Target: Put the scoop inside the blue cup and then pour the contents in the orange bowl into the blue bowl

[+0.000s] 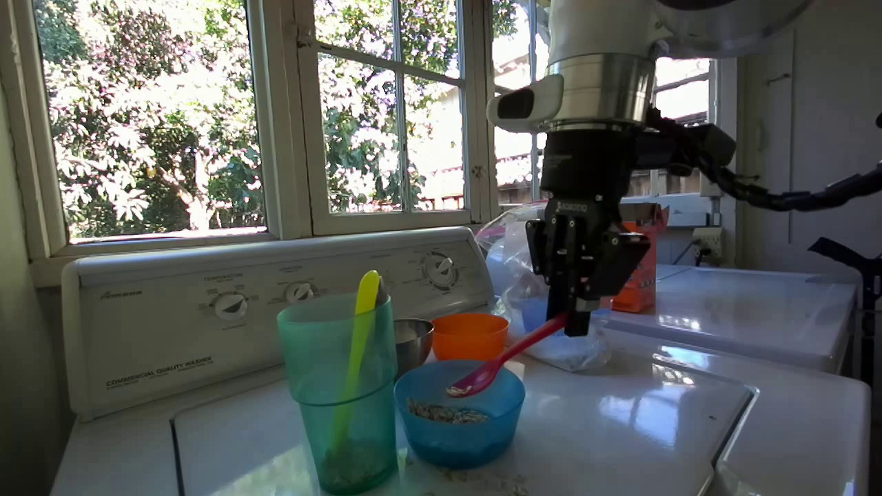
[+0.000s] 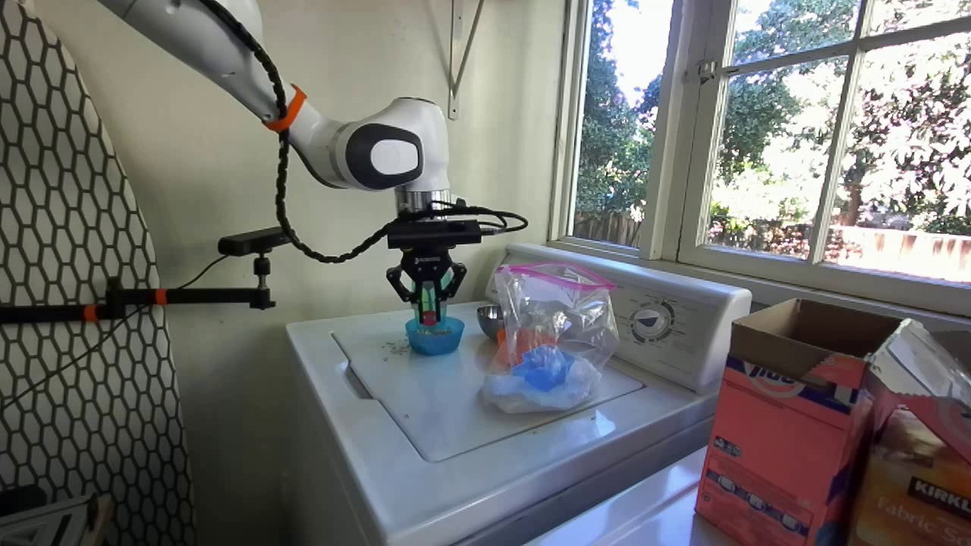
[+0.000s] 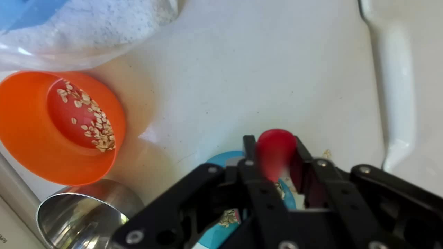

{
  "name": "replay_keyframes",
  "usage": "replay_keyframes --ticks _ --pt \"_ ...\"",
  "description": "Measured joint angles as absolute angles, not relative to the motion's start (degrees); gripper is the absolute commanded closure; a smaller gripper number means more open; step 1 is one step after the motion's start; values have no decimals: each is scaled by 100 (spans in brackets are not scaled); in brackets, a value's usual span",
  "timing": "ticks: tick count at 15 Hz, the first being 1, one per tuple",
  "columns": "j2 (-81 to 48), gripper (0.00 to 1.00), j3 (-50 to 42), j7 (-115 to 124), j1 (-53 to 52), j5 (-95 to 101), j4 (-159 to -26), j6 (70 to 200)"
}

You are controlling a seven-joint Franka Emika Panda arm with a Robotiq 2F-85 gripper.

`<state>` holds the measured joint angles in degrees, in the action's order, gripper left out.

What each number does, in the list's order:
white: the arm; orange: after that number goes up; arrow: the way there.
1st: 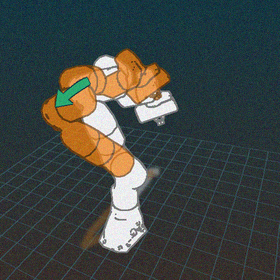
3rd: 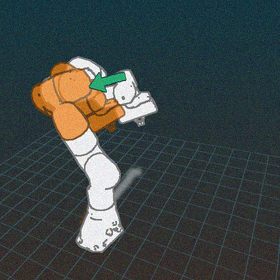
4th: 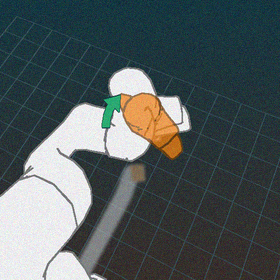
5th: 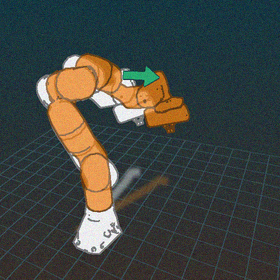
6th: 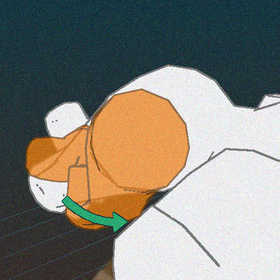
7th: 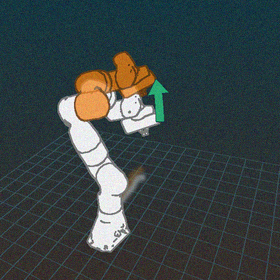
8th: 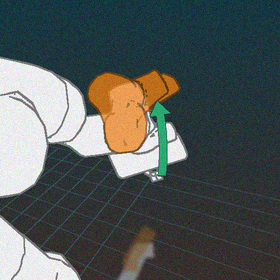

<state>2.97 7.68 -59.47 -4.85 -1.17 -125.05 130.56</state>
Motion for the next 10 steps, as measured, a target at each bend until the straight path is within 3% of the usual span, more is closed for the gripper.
replay_keyframes --ticks 4,10 --pt "494 94 753 -6183 -502 591 -12460 13003" --pt "532 94 764 -6188 -629 914 -12636 14170"
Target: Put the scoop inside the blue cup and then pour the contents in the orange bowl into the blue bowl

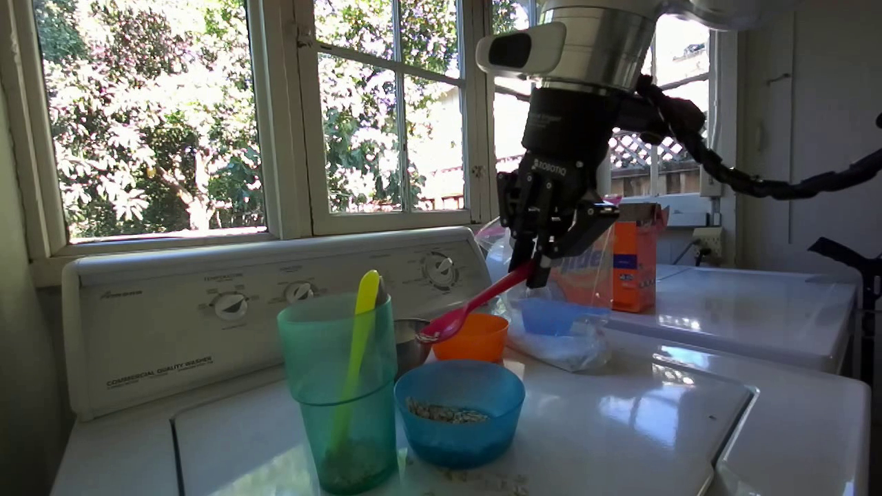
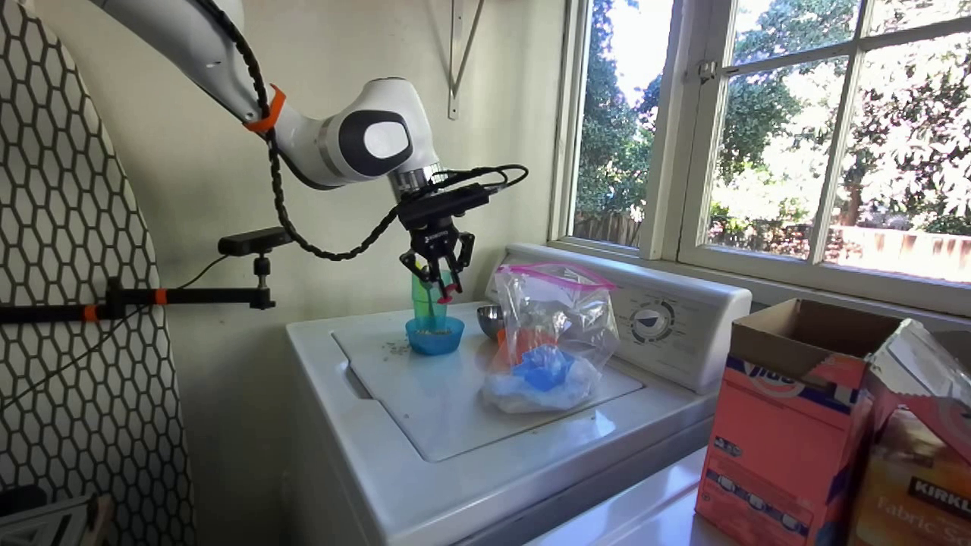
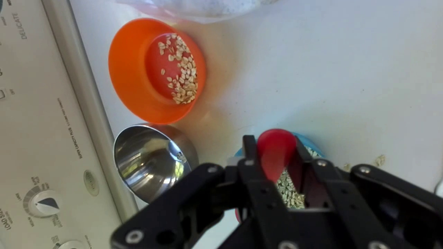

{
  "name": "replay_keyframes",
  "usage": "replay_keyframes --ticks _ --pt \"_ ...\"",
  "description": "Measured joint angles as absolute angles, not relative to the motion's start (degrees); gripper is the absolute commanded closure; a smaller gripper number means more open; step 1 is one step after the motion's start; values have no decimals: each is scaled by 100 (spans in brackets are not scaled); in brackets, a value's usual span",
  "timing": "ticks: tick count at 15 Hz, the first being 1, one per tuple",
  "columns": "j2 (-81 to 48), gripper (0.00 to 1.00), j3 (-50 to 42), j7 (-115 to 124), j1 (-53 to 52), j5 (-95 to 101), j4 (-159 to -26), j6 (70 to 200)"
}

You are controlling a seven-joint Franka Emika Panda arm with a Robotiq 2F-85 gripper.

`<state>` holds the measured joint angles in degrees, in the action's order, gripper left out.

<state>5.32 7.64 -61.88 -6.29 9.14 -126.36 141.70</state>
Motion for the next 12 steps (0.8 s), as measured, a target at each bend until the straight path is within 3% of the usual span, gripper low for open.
replay_keyframes --ticks 3,4,8,9,12 --pt "532 94 763 -6188 -649 1072 -12752 14287" --pt "532 74 758 -6188 -649 1139 -12790 14286" --pt "533 74 742 -6193 -649 1270 -12867 14265" --pt "536 94 742 -6194 -649 1271 -12875 14265" --pt "542 94 742 -6196 -655 1271 -12884 14265"
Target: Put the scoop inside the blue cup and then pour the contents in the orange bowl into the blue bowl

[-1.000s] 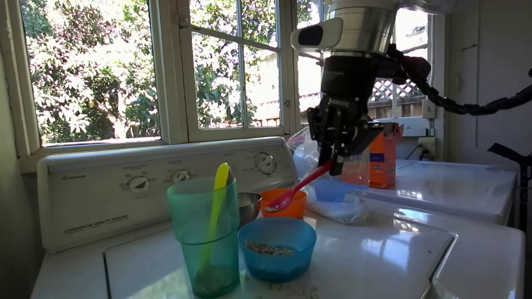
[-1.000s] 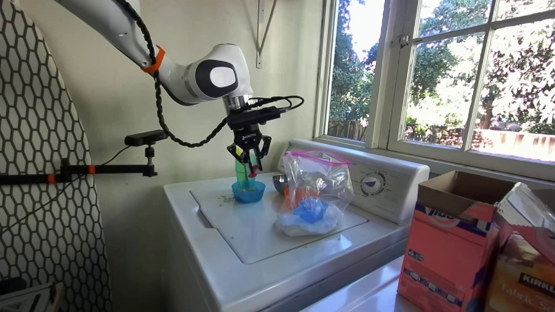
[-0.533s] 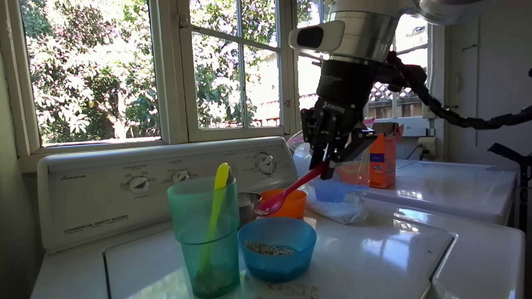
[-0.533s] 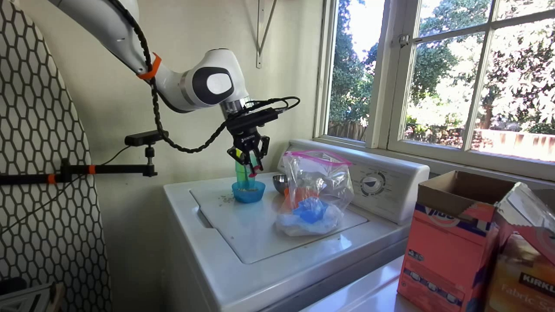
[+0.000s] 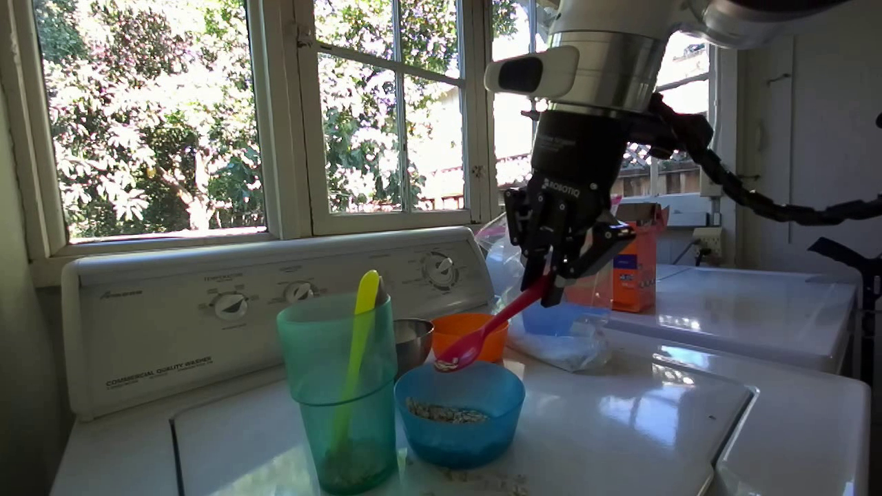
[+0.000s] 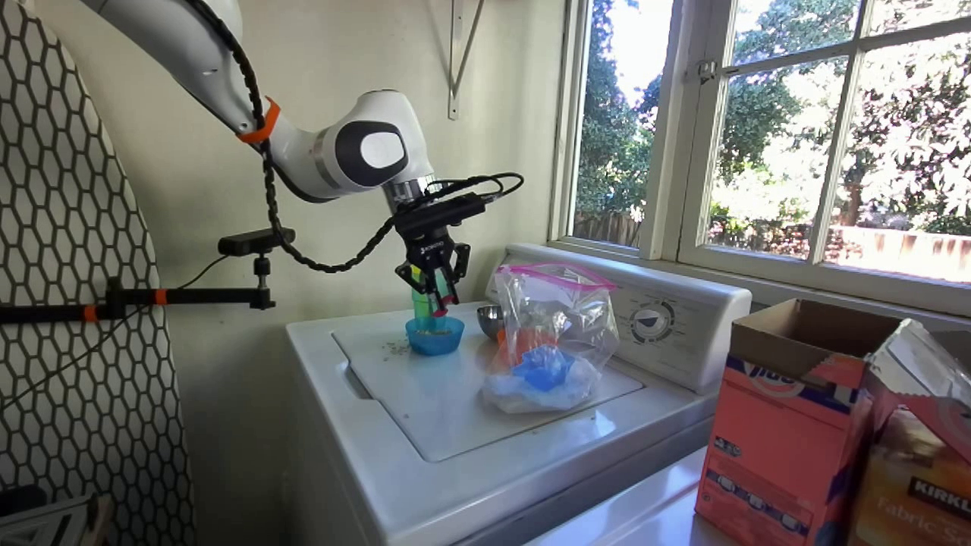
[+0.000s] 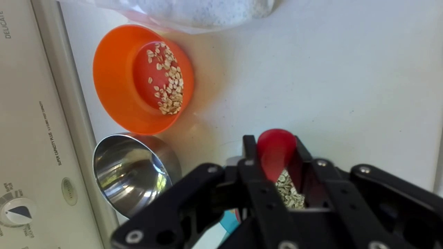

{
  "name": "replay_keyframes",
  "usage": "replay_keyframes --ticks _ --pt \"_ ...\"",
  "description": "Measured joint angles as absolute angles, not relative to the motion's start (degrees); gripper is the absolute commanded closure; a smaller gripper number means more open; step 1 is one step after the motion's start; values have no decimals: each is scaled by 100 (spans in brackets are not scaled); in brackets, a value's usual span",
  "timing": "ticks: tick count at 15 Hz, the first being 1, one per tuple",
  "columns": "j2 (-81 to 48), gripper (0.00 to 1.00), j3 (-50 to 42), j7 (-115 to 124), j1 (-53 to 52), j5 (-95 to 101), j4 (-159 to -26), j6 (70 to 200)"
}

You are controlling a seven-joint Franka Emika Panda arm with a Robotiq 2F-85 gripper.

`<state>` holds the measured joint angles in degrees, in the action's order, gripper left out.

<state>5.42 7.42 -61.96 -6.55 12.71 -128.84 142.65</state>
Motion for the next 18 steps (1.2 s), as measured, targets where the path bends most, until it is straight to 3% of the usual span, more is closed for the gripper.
replay_keyframes --ticks 10,18 --pt "754 94 948 -6486 -783 2868 -12811 13641" --pt "688 94 1277 -5897 -962 5051 -13020 14510"
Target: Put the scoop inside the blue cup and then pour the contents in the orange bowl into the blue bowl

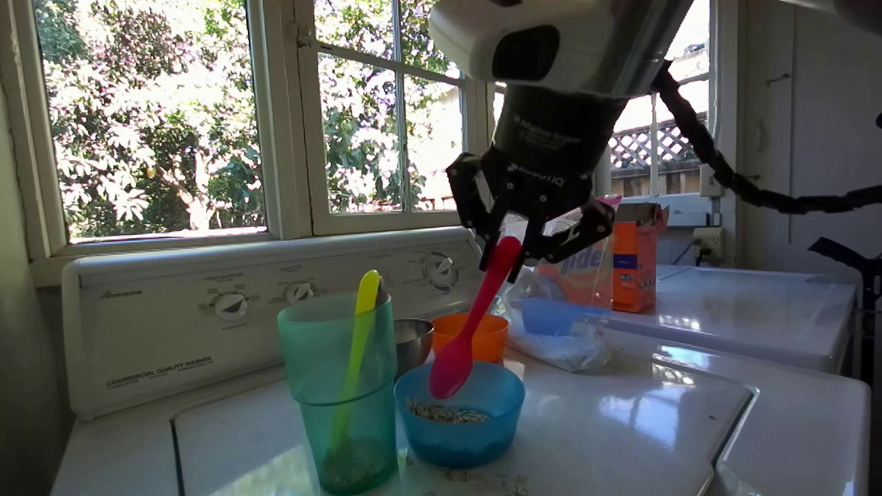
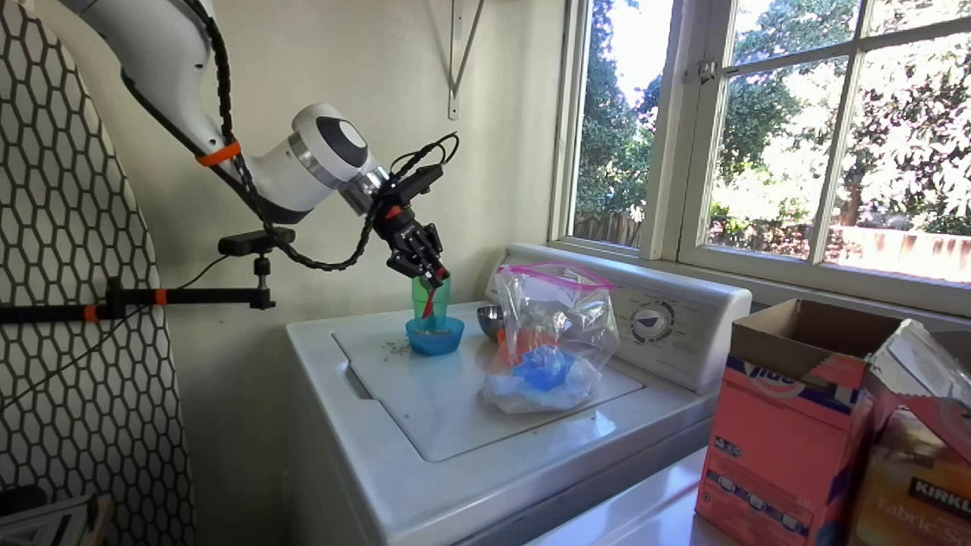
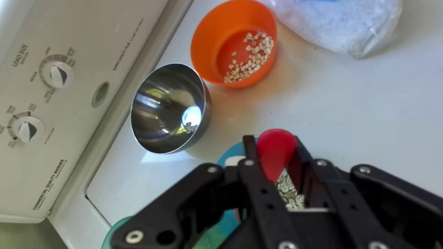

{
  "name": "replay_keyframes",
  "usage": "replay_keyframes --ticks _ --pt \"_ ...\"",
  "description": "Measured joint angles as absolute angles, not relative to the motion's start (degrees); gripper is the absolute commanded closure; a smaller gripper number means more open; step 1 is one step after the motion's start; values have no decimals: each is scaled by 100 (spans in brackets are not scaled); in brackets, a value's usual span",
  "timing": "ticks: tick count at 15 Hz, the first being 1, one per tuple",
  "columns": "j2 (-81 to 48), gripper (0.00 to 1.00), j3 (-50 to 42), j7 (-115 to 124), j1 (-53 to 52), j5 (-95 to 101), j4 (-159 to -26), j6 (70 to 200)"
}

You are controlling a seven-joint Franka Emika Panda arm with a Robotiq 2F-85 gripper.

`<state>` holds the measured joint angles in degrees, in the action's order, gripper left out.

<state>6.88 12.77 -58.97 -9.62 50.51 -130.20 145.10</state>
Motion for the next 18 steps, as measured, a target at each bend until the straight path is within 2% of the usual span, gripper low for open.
replay_keyframes --ticks 5,11,18 --pt "610 94 1299 -5060 -964 6442 -13054 14568" --pt "714 94 1081 -4748 -958 5814 -12881 14632" --pt "985 94 963 -3601 -946 5905 -12512 15358"
